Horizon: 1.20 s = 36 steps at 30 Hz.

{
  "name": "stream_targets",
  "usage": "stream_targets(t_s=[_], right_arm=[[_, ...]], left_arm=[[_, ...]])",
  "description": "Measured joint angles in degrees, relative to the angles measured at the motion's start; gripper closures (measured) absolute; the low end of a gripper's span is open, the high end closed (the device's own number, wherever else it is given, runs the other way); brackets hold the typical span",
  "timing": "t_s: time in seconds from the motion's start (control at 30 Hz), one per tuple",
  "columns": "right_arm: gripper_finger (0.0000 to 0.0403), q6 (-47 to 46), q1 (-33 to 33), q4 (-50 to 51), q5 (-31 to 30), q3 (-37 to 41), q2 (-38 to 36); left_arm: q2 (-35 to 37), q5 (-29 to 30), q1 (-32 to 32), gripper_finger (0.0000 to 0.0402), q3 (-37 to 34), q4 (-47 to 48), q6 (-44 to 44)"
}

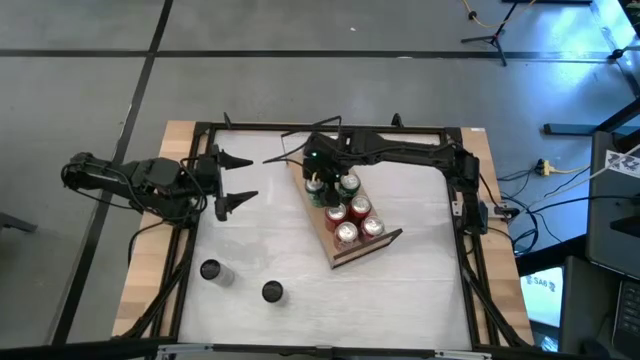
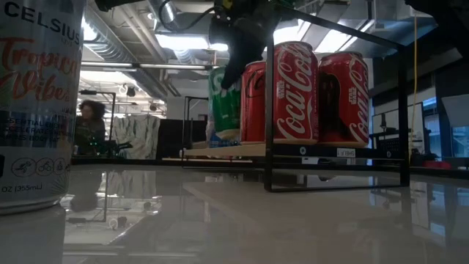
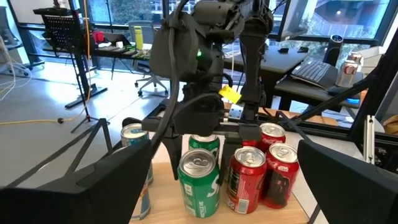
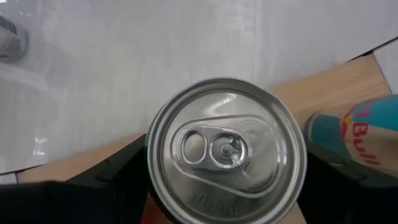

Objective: Place canned beverage on shelf
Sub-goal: Put the green soda can on the shelf aligned with the other green soda can

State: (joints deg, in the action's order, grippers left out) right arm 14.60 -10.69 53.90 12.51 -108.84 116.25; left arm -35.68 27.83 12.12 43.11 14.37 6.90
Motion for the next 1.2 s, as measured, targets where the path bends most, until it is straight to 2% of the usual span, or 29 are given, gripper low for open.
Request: stream_targets(t_s=[0.4,0.97,1.2], right_arm=[[0.0095,-2.2,1.41,-0.14,-5.95,-0.07,0.0],[0.0095,-2.53,1.7,-1.54,-6.54,-0.07,0.0],[0.0095,-2.53,1.7,-1.52,-6.54,-0.07,0.04]], left_arm=[[0.0,-0.01,0.02,0.0008,0.0,0.16,0.0],[-0.15,0.07,0.0,0.0008,0.0,0.17,-0.04],[-5.35,0.22,0.02,0.0008,0.0,0.17,0.02]])
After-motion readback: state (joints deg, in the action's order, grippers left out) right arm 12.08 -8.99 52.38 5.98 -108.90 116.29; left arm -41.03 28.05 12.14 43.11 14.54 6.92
